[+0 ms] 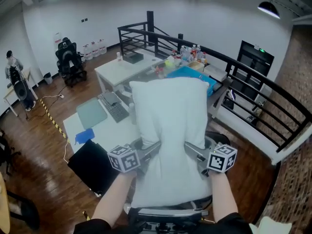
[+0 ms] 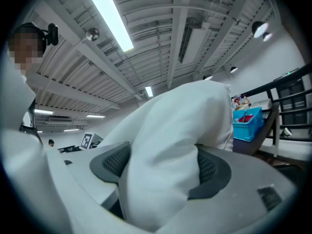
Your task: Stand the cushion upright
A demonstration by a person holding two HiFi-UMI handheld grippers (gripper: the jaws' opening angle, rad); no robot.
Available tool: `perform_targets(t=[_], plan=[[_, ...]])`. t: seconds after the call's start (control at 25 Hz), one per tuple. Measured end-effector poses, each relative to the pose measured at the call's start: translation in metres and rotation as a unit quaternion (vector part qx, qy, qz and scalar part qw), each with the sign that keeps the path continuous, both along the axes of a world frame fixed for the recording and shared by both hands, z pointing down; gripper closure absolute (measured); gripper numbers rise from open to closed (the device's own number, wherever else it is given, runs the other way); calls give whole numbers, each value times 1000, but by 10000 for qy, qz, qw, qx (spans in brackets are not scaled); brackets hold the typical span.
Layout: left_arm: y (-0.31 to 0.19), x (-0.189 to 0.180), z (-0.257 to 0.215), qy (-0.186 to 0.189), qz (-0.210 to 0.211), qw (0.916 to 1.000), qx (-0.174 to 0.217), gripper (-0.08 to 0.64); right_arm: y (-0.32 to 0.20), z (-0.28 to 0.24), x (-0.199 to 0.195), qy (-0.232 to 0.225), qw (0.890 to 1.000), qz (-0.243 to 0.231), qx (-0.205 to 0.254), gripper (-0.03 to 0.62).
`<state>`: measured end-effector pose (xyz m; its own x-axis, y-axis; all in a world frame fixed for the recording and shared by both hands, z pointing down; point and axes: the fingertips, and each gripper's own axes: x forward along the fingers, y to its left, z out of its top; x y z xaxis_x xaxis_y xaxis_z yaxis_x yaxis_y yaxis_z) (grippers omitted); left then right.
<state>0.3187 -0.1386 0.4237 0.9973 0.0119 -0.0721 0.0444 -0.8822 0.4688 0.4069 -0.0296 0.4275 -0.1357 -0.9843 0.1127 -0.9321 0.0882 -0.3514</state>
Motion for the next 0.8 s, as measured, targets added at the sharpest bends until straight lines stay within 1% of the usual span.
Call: perform_targets(t=[0.12,0.24,0.4,0.56,0.64,0.8], plan=[[42,49,6,-122,371,9992,20,239,48,9,41,-105,9991,406,-16,229],[74,93,10,-191,805,9966,-4,239,89,21,80,-224,9961,851,-23,229],[100,141,21,-197,1296,9914,-46,239,123,35,118,-251,9903,1369,-21,229],[112,175,29,-240,1726,9847,-46,239,140,40,138,-269,9823,1854,0,229],[114,188,30,-235,1900,9815,-20,239,143,45,146,-352,9783,2044,1,229],[113,204,43,-111,2115,9773,13,239,142,60,160,-347,9735,2259,9,229]])
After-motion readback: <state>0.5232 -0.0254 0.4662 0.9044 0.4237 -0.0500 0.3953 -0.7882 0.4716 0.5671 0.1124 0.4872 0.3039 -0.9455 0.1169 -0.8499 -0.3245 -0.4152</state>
